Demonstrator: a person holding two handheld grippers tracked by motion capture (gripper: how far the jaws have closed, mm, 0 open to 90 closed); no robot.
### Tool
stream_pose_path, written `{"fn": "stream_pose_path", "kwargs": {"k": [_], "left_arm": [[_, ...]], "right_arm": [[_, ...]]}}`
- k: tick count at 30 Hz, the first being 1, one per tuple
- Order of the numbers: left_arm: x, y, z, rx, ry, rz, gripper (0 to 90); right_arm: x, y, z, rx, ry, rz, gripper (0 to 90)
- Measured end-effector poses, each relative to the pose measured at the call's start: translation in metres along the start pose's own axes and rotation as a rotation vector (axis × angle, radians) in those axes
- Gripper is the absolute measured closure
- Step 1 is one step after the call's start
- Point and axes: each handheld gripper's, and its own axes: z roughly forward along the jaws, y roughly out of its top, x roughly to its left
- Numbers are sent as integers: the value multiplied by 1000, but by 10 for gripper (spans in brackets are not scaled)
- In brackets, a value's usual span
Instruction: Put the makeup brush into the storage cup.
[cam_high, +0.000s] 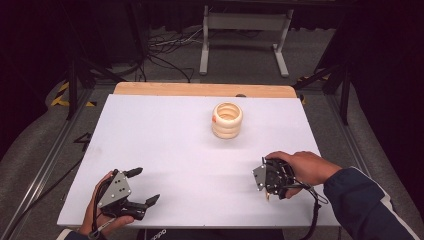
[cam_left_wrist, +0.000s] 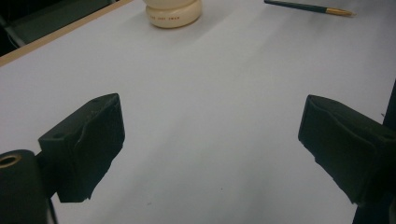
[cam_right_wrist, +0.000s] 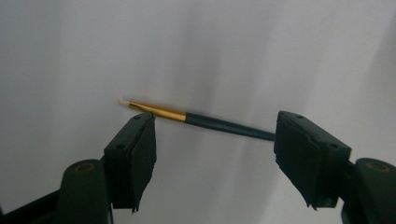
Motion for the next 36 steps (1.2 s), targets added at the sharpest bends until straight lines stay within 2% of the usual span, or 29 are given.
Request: {"fn": "stream_pose_path", "kwargs": {"k": [2, 7, 9, 12, 18, 24, 27, 30, 31, 32, 33, 36], "left_arm": [[0, 0, -1, 5, 8, 12, 77], [-1, 0, -1, 13, 12, 17, 77], [-1, 0, -1, 14, 14, 23, 77], [-2, 0, -1, 8, 8, 23, 77], [-2, 1, -1, 4, 1, 17, 79], [-2, 1, -1, 0, 9, 11, 79], [-1, 1, -1, -4, 10, 1, 81], [-1, 1, -2, -6, 8, -3, 82], [-1, 1, -1, -5, 7, -3, 83], [-1, 1, -1, -2, 9, -3, 83], [-1, 1, -1, -1, 9, -2, 83], [-1, 1, -2, 3, 12, 4, 84]], "right_arm": [[-1, 5, 4, 34, 15, -37, 304], [-1, 13, 13, 72, 72, -91, 321], [0, 14, 15, 77, 82, -96, 325], [0, 17, 21, 110, 92, -122, 393], [2, 15, 25, 150, 108, -128, 378], [5, 11, 33, 182, 65, -140, 382], [6, 10, 32, 175, 74, -143, 442], [6, 10, 31, 174, 82, -147, 461], [5, 10, 31, 174, 84, -146, 496], [4, 11, 31, 174, 66, -150, 581], [2, 12, 31, 176, 52, -154, 627], [1, 16, 33, 171, 28, -150, 672]]}}
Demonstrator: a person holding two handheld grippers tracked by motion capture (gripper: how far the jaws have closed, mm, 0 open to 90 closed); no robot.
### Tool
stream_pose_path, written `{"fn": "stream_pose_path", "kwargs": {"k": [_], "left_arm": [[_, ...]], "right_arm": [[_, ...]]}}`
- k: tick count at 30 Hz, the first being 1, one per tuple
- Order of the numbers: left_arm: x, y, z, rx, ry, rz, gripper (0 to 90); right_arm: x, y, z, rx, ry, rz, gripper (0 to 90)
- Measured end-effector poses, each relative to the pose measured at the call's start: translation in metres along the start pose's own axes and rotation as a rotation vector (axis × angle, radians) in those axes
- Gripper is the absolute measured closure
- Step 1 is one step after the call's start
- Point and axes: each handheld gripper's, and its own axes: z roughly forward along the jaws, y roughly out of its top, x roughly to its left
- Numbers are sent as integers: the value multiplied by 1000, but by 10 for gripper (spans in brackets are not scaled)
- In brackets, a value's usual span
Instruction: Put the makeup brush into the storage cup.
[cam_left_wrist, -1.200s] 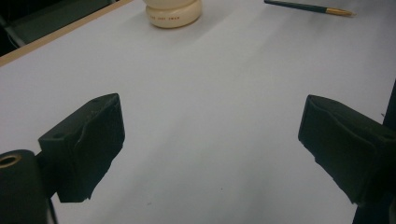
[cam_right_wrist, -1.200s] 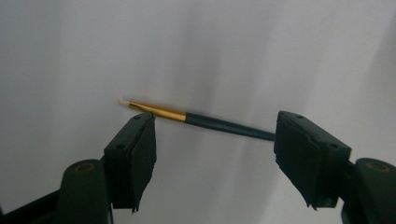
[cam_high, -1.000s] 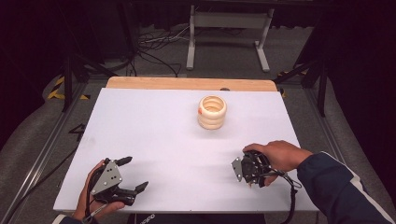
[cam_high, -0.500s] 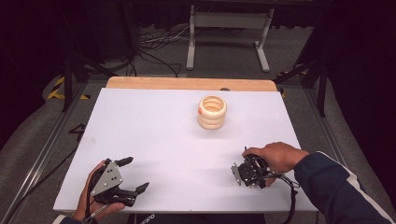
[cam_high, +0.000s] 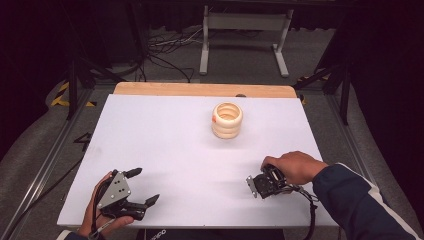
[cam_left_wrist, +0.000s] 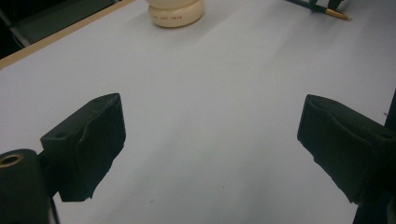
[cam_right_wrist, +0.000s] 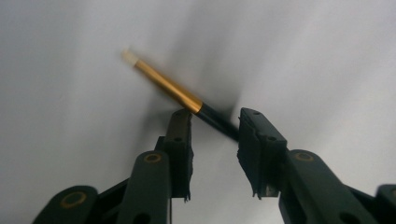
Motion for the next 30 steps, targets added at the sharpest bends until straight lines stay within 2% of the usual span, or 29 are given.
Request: {"fn": "stream_pose_path", "kwargs": {"k": [1, 4, 6, 7, 8, 9, 11, 16, 18, 19, 22, 24, 25, 26, 28, 30], "left_arm": [[0, 0, 0, -4, -2, -3, 85], [1, 0, 0, -3, -3, -6, 86], [1, 0, 1, -1, -5, -4, 88], [0, 0, 1, 0, -7, -2, 89], [0, 0, 1, 0, -7, -2, 89], [0, 0, 1, -1, -8, -2, 89], [0, 0, 1, 0, -9, -4, 90], [1, 0, 0, 0, -15, -3, 92], [1, 0, -1, -5, -14, -5, 92], [1, 0, -1, -4, -11, -6, 93], [2, 0, -1, -6, -11, -10, 92], [1, 0, 0, -3, -9, -10, 93], [1, 0, 0, -2, -8, -8, 93], [1, 0, -1, -2, -6, -8, 93], [2, 0, -1, -2, -3, -12, 94], [2, 0, -1, -4, -1, -14, 94]], "right_arm": [[0, 1, 1, 2, 16, -12, 719], [0, -1, 1, -5, 7, 5, 649], [0, 1, 0, 7, 0, 8, 641], [-4, 1, 1, 9, 31, 17, 671], [-4, 1, 1, 9, 31, 17, 671], [-6, 0, 1, 2, 56, 21, 701], [-9, -2, 2, -14, 108, 33, 794], [-13, -11, 3, -69, 161, 97, 841], [-12, -13, 3, -81, 157, 121, 843], [-11, -15, 2, -95, 136, 130, 843], [-11, -22, -6, -186, 112, 190, 844], [-11, -28, -11, -226, 94, 228, 844], [-10, -34, -15, -257, 54, 276, 844], [-10, -34, -15, -257, 54, 276, 844], [-9, -40, -19, -299, 16, 322, 844], [-8, -47, -25, -363, -22, 366, 844]]}}
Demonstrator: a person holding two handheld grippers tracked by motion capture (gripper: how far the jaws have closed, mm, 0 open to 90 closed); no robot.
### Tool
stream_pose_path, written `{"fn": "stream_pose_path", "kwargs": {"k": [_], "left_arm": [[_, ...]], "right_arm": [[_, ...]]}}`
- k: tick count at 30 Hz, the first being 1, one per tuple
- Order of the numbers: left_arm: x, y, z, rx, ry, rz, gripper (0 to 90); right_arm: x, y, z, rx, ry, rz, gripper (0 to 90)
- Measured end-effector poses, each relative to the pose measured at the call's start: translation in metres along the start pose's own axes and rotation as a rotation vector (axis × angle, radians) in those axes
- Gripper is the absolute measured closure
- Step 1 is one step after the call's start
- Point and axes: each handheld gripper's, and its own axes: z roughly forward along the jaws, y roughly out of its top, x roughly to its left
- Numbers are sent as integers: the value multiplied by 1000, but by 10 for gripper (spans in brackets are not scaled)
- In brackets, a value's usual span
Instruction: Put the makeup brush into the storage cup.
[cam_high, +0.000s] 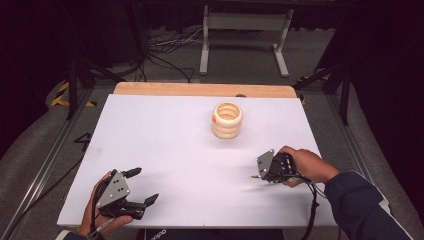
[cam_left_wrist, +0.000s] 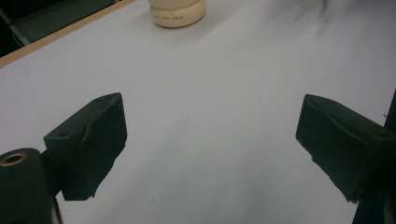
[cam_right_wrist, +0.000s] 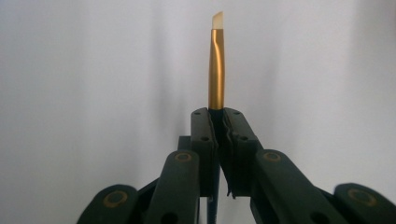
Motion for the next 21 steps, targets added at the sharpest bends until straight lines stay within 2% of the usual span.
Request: {"fn": "stream_pose_path", "kwargs": {"k": [1, 2, 3, 7, 12, 16, 18, 19, 21], "left_arm": [[0, 0, 0, 0, 1, -2, 94], [1, 0, 0, 2, 2, 1, 95], [1, 0, 0, 2, 2, 1, 95], [1, 0, 0, 0, 3, -1, 95], [2, 0, -1, -6, 8, -10, 95], [3, 0, -3, -10, 12, -11, 96], [4, -1, -3, -13, 12, -15, 96], [4, -1, -4, -12, 13, -12, 96], [5, -1, -4, -13, 13, -16, 96]], "right_arm": [[-1, -2, -4, -35, -22, 25, 844], [-3, -6, -12, -97, -61, 70, 844], [-3, -6, -12, -97, -61, 70, 844], [-6, -13, -29, -226, -151, 155, 844], [-10, -18, -46, -397, -237, 261, 845], [-14, -21, -54, -496, -318, 342, 846], [-16, -23, -56, -558, -340, 377, 845], [-16, -23, -56, -558, -340, 377, 845], [-17, -24, -59, -591, -373, 397, 845]]}}
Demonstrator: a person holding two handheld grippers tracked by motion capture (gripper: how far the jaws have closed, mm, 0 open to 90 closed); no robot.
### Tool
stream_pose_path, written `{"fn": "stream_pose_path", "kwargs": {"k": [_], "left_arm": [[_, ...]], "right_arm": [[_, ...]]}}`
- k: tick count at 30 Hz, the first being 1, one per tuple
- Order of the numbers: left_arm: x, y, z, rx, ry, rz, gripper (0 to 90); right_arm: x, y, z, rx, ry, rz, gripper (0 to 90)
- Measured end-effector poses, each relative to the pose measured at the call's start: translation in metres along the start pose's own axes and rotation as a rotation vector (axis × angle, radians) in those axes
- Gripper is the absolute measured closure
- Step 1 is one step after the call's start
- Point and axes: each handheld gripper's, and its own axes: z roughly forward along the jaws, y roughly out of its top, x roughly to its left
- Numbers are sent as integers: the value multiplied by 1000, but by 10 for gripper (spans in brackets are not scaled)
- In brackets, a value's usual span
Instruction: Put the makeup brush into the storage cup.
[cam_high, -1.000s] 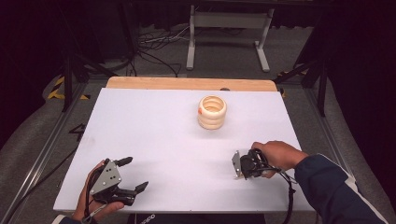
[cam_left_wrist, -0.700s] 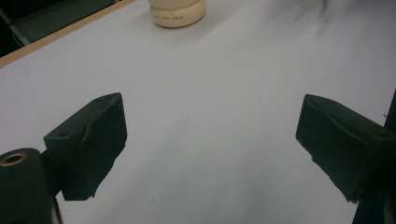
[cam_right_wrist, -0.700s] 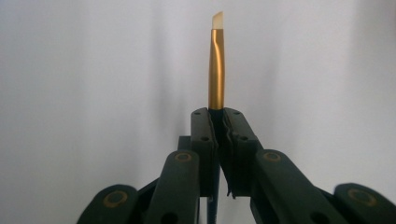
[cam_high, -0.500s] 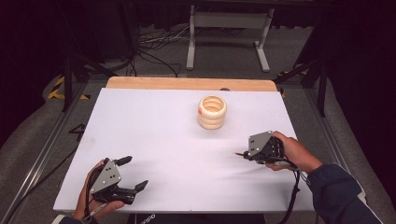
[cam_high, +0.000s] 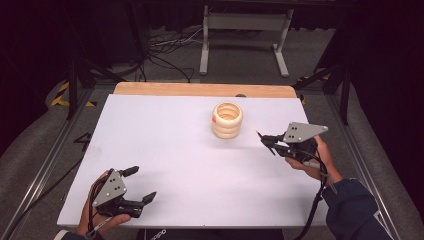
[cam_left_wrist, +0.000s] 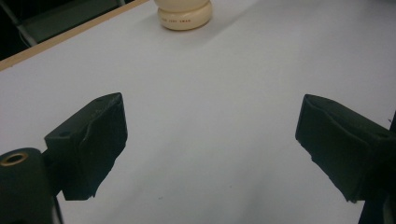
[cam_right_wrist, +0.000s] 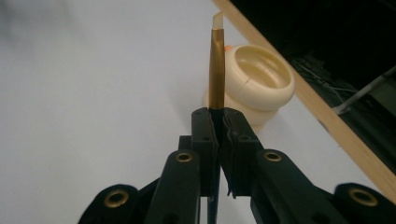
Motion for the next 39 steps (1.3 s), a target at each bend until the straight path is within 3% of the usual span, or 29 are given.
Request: {"fn": "stream_pose_path", "kwargs": {"k": [5, 15, 24, 39], "left_arm": [[2, 0, -1, -9, 4, -6, 96], [2, 0, -3, -17, 9, -11, 96], [5, -1, -7, -32, 31, -24, 94], [7, 0, -11, -52, 32, -30, 94]], "right_arm": [[-7, 6, -4, -113, -51, 62, 845], [-11, 12, 0, -216, -87, 125, 845], [-12, 29, 11, -245, -136, 121, 845], [-28, 53, 21, -334, -189, 181, 845]]}}
